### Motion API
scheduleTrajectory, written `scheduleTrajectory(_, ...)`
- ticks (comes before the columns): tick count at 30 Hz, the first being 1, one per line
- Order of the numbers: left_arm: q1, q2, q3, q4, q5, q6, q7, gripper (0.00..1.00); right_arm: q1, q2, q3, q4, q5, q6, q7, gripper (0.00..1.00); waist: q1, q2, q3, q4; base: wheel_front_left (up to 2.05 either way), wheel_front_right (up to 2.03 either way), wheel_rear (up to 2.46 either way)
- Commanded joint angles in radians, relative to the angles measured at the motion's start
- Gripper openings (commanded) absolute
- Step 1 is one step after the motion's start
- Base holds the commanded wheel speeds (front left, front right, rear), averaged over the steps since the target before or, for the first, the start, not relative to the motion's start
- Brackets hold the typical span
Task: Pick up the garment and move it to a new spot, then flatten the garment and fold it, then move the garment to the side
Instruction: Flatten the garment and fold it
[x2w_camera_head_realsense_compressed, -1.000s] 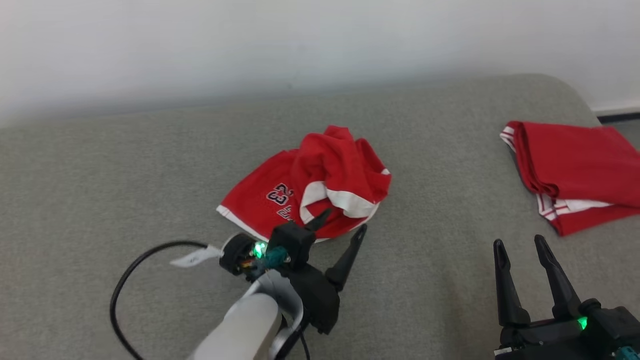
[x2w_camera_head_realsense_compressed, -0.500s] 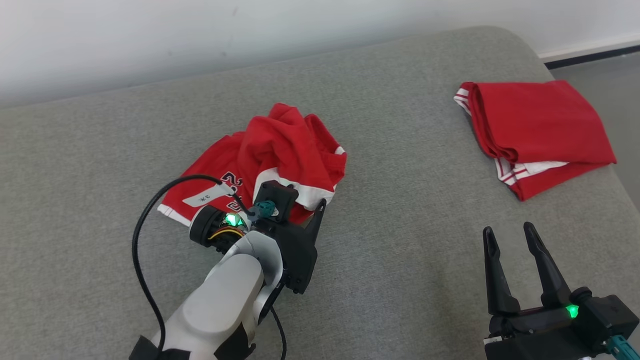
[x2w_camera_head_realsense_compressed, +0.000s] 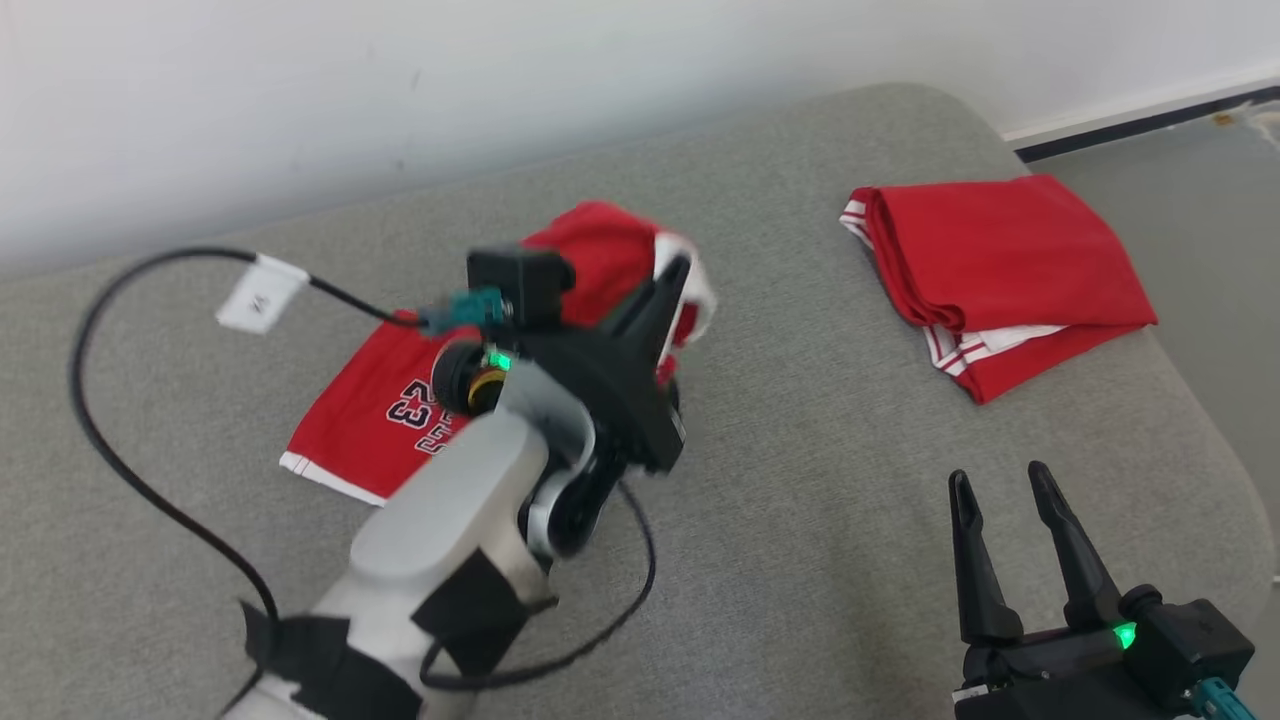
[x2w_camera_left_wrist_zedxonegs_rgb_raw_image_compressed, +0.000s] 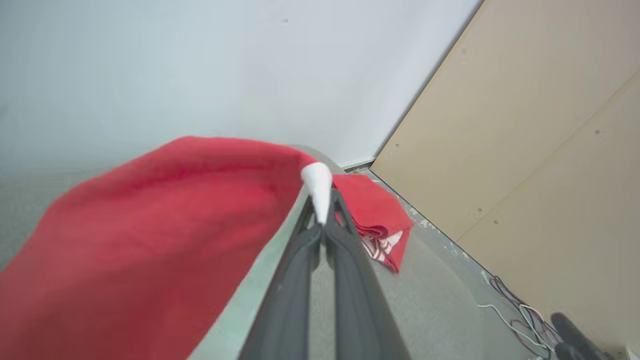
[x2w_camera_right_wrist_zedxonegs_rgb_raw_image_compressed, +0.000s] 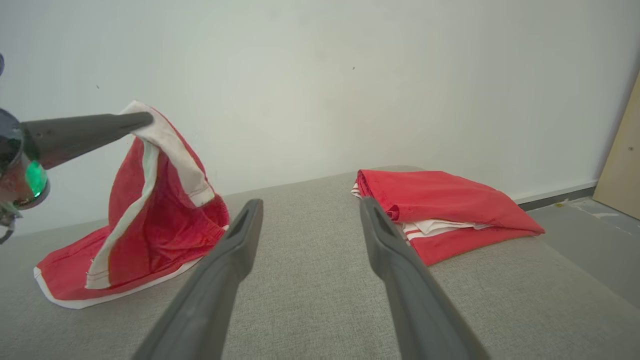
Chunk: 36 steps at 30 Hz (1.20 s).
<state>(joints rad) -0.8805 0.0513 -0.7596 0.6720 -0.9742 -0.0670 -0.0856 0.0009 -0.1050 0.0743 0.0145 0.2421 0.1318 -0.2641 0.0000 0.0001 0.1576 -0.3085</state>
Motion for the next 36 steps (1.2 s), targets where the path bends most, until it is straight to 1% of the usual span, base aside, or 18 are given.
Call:
scheduleTrajectory(1, -0.045, -0.001, -0.002, -0.027, -0.038, 0.014, -0.029, 0.0, 0.007, 0.005, 0.0, 0.002, -0.002, -0.003, 0.0, 1.0, 0.0, -0.0001, -0.024, -0.022, 0.0, 0.0, 0.0)
scheduleTrajectory(4, -0.114, -0.001, -0.012, -0.07, -0.126, 0.028, -0.081, 0.0, 0.018, 0.005, 0.005, 0.007, 0.0, -0.003, 0.0, 1.0, 0.0, -0.0001, -0.042, -0.035, 0.0, 0.0, 0.0)
scheduleTrajectory(9, -0.23, 0.001, -0.014, -0.141, -0.24, 0.023, -0.165, 0.0, 0.031, -0.004, -0.012, 0.004, 0.002, -0.003, 0.0, 1.0, 0.0, -0.0001, -0.053, -0.023, 0.0, 0.0, 0.0)
scheduleTrajectory(12, -0.231, 0.001, -0.004, -0.178, -0.295, 0.017, -0.177, 0.0, 0.033, -0.01, -0.016, -0.002, 0.0, -0.003, 0.0, 1.0, 0.0, -0.0001, -0.053, 0.0, 0.0, 0.0, 0.0)
scheduleTrajectory(14, -0.186, 0.0, -0.025, -0.187, -0.311, 0.018, -0.179, 0.0, 0.032, -0.009, -0.024, -0.009, -0.001, -0.003, 0.0, 1.0, 0.0, -0.0001, -0.048, 0.021, 0.0, 0.0, 0.0)
scheduleTrajectory(17, -0.091, 0.002, -0.062, -0.145, -0.287, 0.016, -0.178, 0.0, 0.045, -0.01, -0.026, -0.009, -0.002, -0.003, 0.0, 1.0, 0.0, -0.0001, -0.046, 0.062, 0.0, 0.0, 0.0)
scheduleTrajectory(20, 0.031, 0.018, -0.056, -0.093, -0.267, 0.012, -0.179, 0.0, 0.047, -0.012, -0.028, -0.011, -0.003, -0.003, 0.0, 1.0, 0.0, -0.0001, -0.045, 0.097, 0.0, 0.0, 0.0)
scheduleTrajectory(22, 0.109, 0.039, -0.032, -0.073, -0.243, 0.006, -0.179, 0.0, 0.045, -0.009, -0.029, -0.015, -0.004, -0.003, 0.0, 1.0, 0.0, -0.0001, -0.043, 0.117, 0.0, 0.0, 0.0)
scheduleTrajectory(23, 0.109, 0.039, -0.032, -0.073, -0.243, 0.006, -0.179, 0.0, 0.045, -0.009, -0.029, -0.015, -0.004, -0.003, 0.0, 1.0, 0.0, -0.0001, -0.043, 0.117, 0.0, 0.0, 0.0)
scheduleTrajectory(30, 0.339, 0.14, 0.16, -0.069, -0.104, 0.02, -0.179, 0.0, 0.055, -0.011, -0.031, -0.02, -0.006, -0.003, 0.0, 1.0, 0.0, -0.0001, -0.047, 0.163, 0.0, 0.0, 0.0)
scheduleTrajectory(36, 0.453, 0.231, 0.316, -0.093, 0.025, 0.037, -0.179, 0.0, 0.067, -0.02, -0.031, -0.02, -0.005, -0.003, 0.0, 1.0, 0.0, -0.0001, -0.057, 0.18, 0.0, 0.0, 0.0)
